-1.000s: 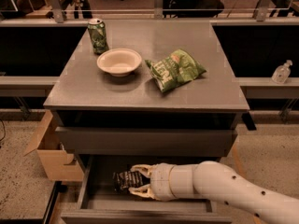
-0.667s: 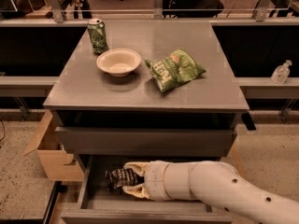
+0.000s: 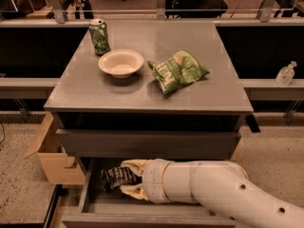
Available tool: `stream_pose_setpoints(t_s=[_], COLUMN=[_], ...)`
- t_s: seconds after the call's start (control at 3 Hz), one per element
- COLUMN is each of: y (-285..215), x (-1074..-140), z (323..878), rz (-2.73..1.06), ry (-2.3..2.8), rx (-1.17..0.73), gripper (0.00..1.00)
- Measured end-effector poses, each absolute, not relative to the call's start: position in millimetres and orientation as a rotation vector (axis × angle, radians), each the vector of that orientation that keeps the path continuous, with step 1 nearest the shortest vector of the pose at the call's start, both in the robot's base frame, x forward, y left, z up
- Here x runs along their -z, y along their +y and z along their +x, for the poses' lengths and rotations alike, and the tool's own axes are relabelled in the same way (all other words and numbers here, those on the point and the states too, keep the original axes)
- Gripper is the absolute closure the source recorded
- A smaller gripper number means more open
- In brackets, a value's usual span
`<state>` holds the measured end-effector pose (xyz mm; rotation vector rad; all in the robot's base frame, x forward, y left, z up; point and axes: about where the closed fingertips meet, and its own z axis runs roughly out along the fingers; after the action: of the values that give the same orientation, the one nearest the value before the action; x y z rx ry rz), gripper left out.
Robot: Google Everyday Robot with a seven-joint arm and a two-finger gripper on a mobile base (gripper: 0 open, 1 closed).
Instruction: Pick rxbar chocolate from middle drawer and place on counter
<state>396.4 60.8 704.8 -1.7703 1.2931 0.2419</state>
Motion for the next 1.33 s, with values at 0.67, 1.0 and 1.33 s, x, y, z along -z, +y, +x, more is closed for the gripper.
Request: stream_pose_setpoints(t_s=[0.67, 1.0, 1.33], y=[57.1, 54.0, 48.8], x=[-748.4, -771.2, -790.3], z=[410.8, 422.6, 439.4], rz=[-1.793, -1.823, -1.842], ry=[1.206, 1.161, 1.120], rx=[-0.144, -0.089, -0.037], gripper=[1.00, 1.00, 1.00])
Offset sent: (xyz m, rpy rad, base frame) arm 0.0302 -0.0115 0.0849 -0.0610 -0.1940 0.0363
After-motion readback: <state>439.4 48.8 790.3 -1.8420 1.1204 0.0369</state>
